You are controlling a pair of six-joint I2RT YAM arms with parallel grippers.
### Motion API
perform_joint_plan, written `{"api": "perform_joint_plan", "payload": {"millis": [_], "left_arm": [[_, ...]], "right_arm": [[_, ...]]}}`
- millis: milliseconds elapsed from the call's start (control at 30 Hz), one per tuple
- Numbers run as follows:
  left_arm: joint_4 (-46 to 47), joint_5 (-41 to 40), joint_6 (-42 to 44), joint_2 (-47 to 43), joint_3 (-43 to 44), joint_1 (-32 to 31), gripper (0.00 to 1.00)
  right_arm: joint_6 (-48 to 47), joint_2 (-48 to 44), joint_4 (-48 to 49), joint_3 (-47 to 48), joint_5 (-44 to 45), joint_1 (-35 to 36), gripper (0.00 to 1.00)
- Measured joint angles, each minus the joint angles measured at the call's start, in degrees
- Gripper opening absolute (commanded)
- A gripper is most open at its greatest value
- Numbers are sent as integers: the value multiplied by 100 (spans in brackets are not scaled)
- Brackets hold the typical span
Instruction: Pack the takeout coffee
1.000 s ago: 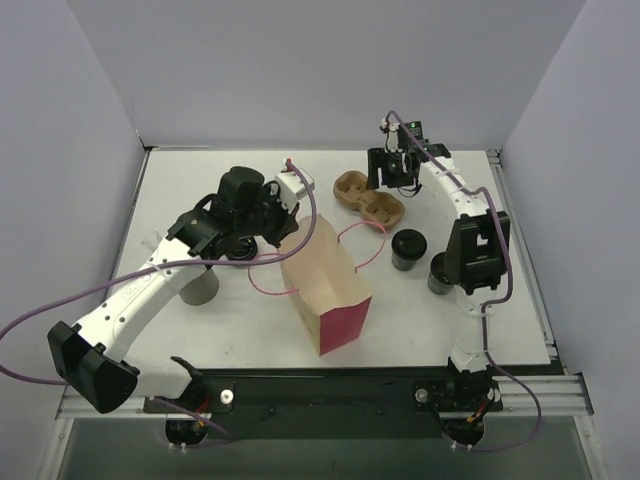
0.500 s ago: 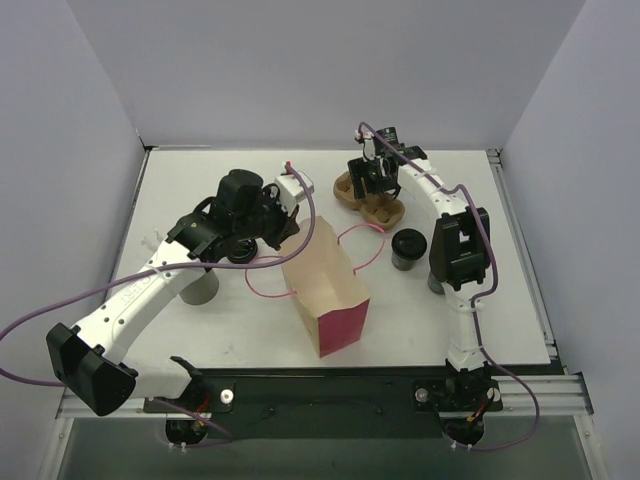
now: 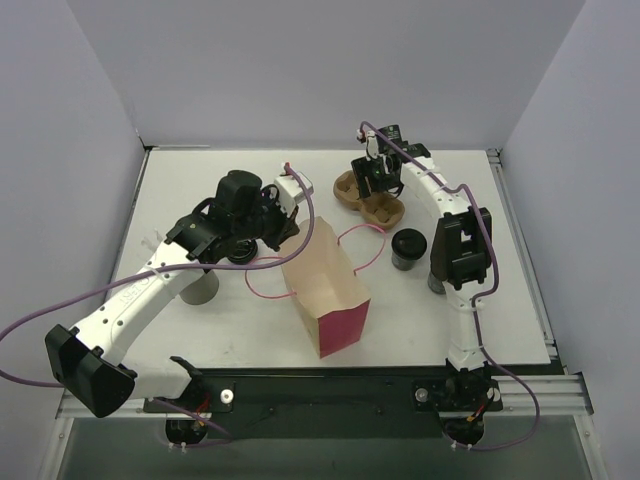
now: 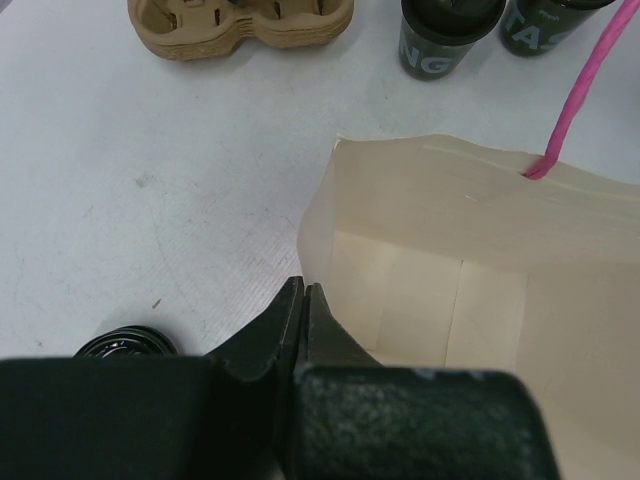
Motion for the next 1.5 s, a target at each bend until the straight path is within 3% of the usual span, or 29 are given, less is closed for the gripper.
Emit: {"api": "perform_joint_plan", "payload": {"millis": [867,1500], "left_arm": [[-7,-22,4,-249,-170,0,0],[-4,-33,7,-247,-173,0,0]], "right_arm": [[87,114,125,-216,-66,17,64],[-232,114,205,-216,-114,107,54]]}}
